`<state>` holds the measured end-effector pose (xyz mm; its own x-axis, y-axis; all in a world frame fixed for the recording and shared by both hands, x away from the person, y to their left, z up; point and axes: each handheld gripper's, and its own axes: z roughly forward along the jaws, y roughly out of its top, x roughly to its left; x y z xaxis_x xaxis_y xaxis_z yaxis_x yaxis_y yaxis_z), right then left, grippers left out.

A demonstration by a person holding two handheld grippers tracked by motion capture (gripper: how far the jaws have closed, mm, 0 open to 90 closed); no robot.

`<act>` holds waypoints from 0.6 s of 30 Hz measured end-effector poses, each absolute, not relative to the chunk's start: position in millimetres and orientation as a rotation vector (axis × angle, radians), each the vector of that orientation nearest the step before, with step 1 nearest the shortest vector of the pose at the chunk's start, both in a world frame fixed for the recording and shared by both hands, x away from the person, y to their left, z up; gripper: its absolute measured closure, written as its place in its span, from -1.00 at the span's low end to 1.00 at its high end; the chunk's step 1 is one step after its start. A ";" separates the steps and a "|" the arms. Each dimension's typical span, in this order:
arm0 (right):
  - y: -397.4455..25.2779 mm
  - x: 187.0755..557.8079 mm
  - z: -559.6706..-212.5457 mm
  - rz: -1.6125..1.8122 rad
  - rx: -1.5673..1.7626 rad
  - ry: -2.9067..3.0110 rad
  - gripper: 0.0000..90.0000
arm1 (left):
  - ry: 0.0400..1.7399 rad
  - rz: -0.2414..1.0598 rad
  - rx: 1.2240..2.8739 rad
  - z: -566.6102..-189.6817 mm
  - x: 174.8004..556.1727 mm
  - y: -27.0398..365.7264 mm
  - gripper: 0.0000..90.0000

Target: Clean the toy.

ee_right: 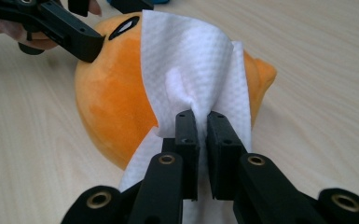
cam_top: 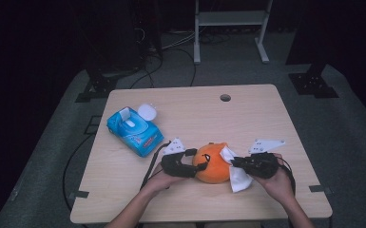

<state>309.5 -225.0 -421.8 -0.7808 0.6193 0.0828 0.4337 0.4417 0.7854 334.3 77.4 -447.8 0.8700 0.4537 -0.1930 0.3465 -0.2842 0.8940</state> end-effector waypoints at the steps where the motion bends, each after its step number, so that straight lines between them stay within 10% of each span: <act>1: -223.6 303.9 -419.1 1.257 0.906 2.490 0.85 | 0.575 0.118 1.908 -448.5 332.7 76.4 -0.28; 9: -191.3 293.9 -403.5 1.297 0.730 2.492 0.85 | 0.438 0.161 1.950 -444.0 321.2 69.5 -0.02; 18: -232.0 314.7 -418.4 1.254 0.955 2.451 0.85 | 0.464 0.132 1.935 -444.3 324.8 71.2 -0.16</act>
